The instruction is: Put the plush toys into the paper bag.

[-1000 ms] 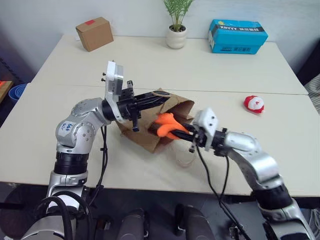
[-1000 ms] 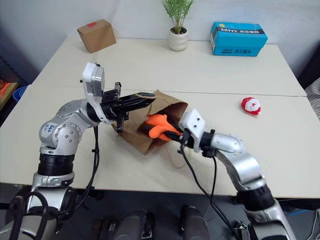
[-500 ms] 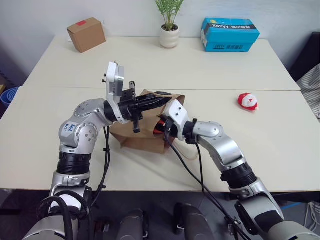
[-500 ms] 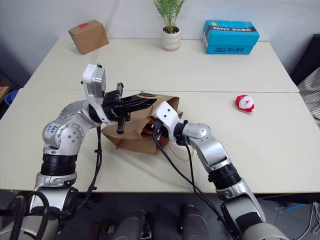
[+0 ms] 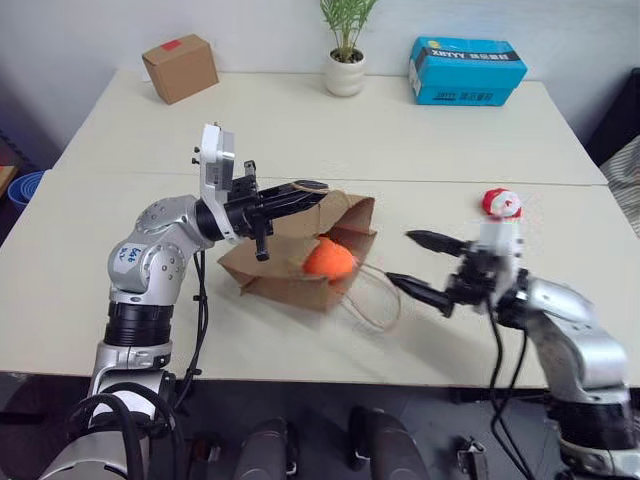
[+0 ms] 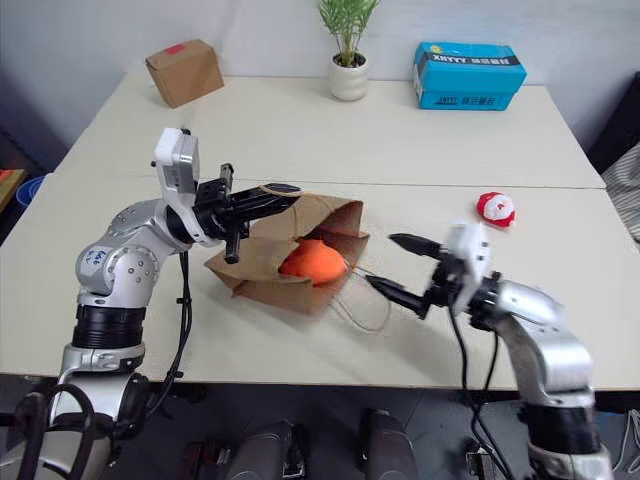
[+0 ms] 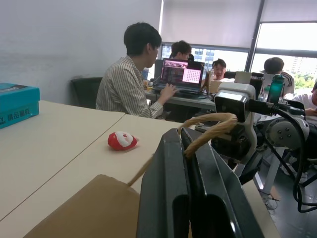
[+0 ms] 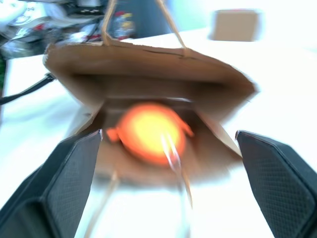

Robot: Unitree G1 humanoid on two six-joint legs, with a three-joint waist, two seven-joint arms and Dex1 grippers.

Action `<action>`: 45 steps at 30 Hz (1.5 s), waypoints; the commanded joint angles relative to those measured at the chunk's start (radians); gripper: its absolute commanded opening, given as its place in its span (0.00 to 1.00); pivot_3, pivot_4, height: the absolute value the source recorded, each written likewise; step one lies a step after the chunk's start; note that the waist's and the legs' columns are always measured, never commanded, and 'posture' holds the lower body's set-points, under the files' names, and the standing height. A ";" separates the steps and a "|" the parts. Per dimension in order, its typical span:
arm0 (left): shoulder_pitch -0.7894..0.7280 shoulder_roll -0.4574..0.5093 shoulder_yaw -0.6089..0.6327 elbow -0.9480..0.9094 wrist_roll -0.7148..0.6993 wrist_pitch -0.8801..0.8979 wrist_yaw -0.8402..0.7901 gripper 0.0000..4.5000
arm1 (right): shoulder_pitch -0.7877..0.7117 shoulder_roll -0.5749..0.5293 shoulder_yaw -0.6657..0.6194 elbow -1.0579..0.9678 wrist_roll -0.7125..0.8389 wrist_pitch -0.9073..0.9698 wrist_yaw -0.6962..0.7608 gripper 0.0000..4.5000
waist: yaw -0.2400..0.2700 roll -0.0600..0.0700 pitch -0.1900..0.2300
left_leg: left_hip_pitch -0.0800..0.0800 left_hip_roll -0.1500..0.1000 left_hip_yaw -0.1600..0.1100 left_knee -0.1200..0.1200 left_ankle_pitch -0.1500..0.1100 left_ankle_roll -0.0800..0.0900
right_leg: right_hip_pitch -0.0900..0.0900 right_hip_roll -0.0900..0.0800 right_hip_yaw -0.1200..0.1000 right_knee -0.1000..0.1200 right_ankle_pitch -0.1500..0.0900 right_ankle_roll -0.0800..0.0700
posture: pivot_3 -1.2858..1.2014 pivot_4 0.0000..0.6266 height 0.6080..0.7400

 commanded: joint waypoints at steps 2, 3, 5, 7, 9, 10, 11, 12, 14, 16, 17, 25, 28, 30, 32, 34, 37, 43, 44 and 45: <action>-0.001 0.010 0.015 -0.051 -0.010 -0.011 -0.001 0.00 | 0.114 -0.006 -0.145 0.012 -0.038 -0.131 -0.028 0.99 | -0.008 0.000 0.000 | 0.003 0.000 0.003 0.000 0.000 0.000 | 0.000 0.000 0.003 0.001 0.000 0.000 | 0.52 0.24 1.00; 0.001 0.015 0.015 -0.059 -0.008 -0.011 -0.001 0.00 | 0.188 0.008 -0.226 0.062 -0.096 -0.212 -0.068 0.99 | -0.003 0.000 0.000 | 0.004 0.001 0.004 0.000 0.000 0.000 | 0.001 0.000 0.004 0.001 0.000 0.000 | 0.52 0.24 1.00; 0.003 0.018 0.015 -0.067 -0.006 -0.012 0.003 0.00 | 0.272 0.025 -0.324 0.157 -0.171 -0.324 -0.145 0.99 | 0.023 0.000 0.000 | 0.004 0.000 0.000 -0.002 0.000 -0.001 | 0.001 0.000 0.003 0.000 -0.001 -0.001 | 0.52 0.24 1.00; 0.007 0.021 0.015 -0.080 -0.010 -0.006 0.012 0.00 | 0.282 0.013 -0.338 0.241 -0.233 -0.366 -0.217 0.99 | 0.021 0.000 0.000 | 0.003 0.000 0.001 -0.002 0.000 -0.002 | 0.001 0.002 0.003 0.000 -0.001 -0.001 | 0.52 0.24 1.00; 0.011 0.023 0.014 -0.091 -0.012 -0.001 0.019 0.00 | 0.253 -0.015 -0.312 0.294 -0.280 -0.390 -0.247 0.99 | 0.012 0.000 0.000 | 0.003 -0.002 0.004 -0.001 0.000 0.001 | 0.001 0.001 0.004 0.000 0.001 0.002 | 0.52 0.24 1.00; 0.012 0.023 0.014 -0.095 -0.012 0.002 0.022 0.00 | 0.213 -0.037 -0.288 0.323 -0.300 -0.377 -0.262 0.99 | 0.000 0.000 0.000 | 0.005 -0.002 0.006 -0.001 0.000 0.001 | 0.001 0.000 0.006 -0.001 0.001 0.002 | 0.52 0.24 1.00; 0.012 0.023 0.013 -0.099 -0.012 0.004 0.025 0.00 | 0.162 -0.060 -0.265 0.359 -0.315 -0.372 -0.273 0.99 | -0.009 0.000 0.000 | 0.006 -0.002 0.007 0.000 0.000 0.002 | 0.002 -0.001 0.008 -0.002 0.001 0.003 | 0.52 0.24 1.00; 0.012 0.022 0.013 -0.101 -0.013 0.006 0.029 0.00 | 0.093 -0.086 -0.238 0.405 -0.329 -0.359 -0.282 0.99 | -0.018 0.000 0.000 | 0.007 -0.002 0.008 0.000 0.000 0.002 | 0.001 -0.001 0.010 -0.002 0.002 0.003 | 0.52 0.24 1.00; 0.015 0.022 0.011 -0.108 -0.012 0.009 0.034 0.00 | -0.046 -0.133 -0.177 0.512 -0.359 -0.327 -0.291 0.99 | -0.033 0.002 0.001 | 0.008 -0.001 0.008 0.000 0.001 0.001 | 0.001 -0.002 0.010 -0.001 0.002 0.002 | 0.52 0.24 1.00; 0.020 0.020 0.008 -0.117 -0.010 0.011 0.040 0.00 | -0.206 -0.172 -0.098 0.659 -0.406 -0.280 -0.298 0.99 | -0.034 0.004 0.001 | 0.008 0.001 0.008 0.000 0.001 -0.001 | 0.000 -0.002 0.011 0.001 0.001 0.000 | 0.52 0.24 1.00; 0.022 0.019 0.007 -0.121 -0.010 0.013 0.044 0.00 | -0.284 -0.183 -0.063 0.733 -0.430 -0.275 -0.301 0.99 | -0.032 0.004 0.001 | 0.007 0.001 0.007 -0.001 0.002 -0.003 | -0.001 -0.001 0.009 0.001 0.000 -0.001 | 0.52 0.24 1.00; 0.034 0.025 0.007 -0.150 -0.012 0.019 0.073 0.00 | -0.876 -0.149 0.175 1.352 -0.622 -0.322 -0.388 0.99 | -0.029 0.006 0.002 | 0.001 0.003 0.005 0.000 0.003 -0.006 | -0.005 0.001 0.005 0.008 -0.003 -0.006 | 0.52 0.24 1.00; 0.042 0.027 0.009 -0.156 -0.013 0.018 0.080 0.00 | -0.985 -0.113 0.193 1.495 -0.640 -0.313 -0.439 0.99 | -0.031 0.006 0.002 | 0.001 0.003 0.005 0.000 0.003 -0.006 | -0.005 0.001 0.005 0.008 -0.003 -0.005 | 0.52 0.24 1.00; 0.046 0.027 0.009 -0.161 -0.014 0.018 0.084 0.00 | -1.016 -0.094 0.210 1.549 -0.660 -0.324 -0.464 0.99 | -0.029 0.006 0.002 | 0.001 0.003 0.004 0.000 0.003 -0.006 | -0.005 0.001 0.005 0.008 -0.003 -0.005 | 0.52 0.24 1.00; 0.052 0.028 0.009 -0.168 -0.015 0.018 0.087 0.00 | -1.036 -0.070 0.214 1.584 -0.662 -0.328 -0.483 0.95 | -0.029 0.006 0.002 | 0.000 0.003 0.004 0.000 0.003 -0.006 | -0.005 0.001 0.004 0.008 -0.003 -0.005 | 0.52 0.24 1.00; 0.056 0.029 0.008 -0.169 -0.015 0.017 0.089 0.00 | -1.051 -0.050 0.193 1.605 -0.644 -0.325 -0.495 0.87 | -0.032 0.006 0.002 | 0.000 0.003 0.004 0.000 0.003 -0.006 | -0.005 0.000 0.004 0.008 -0.002 -0.005 | 0.52 0.24 1.00; 0.053 0.031 0.007 -0.165 -0.013 0.016 0.087 0.00 | -1.064 -0.037 0.187 1.616 -0.644 -0.329 -0.504 0.63 | -0.033 0.006 0.002 | 0.000 0.003 0.004 0.000 0.003 -0.006 | -0.005 0.001 0.004 0.008 -0.002 -0.005 | 0.52 0.24 1.00; 0.053 0.038 0.005 -0.164 -0.013 0.015 0.082 0.00 | -1.058 -0.054 0.174 1.599 -0.621 -0.380 -0.424 0.19 | -0.033 0.006 0.002 | 0.000 0.003 0.004 0.000 0.003 -0.006 | -0.005 0.001 0.005 0.008 -0.002 -0.005 | 0.52 0.24 1.00; 0.052 0.036 0.002 -0.162 -0.012 0.013 0.079 0.00 | -1.047 -0.063 0.171 1.590 -0.613 -0.393 -0.391 0.11 | -0.032 0.006 0.002 | 0.000 0.003 0.004 0.000 0.003 -0.006 | -0.005 0.001 0.004 0.008 -0.002 -0.005 | 0.52 0.24 1.00; 0.052 0.035 0.000 -0.162 -0.012 0.012 0.077 0.00 | -1.040 -0.069 0.169 1.584 -0.609 -0.401 -0.369 0.03 | -0.032 0.006 0.002 | 0.000 0.003 0.004 0.000 0.003 -0.006 | -0.005 0.001 0.004 0.008 -0.002 -0.005 | 0.52 0.24 1.00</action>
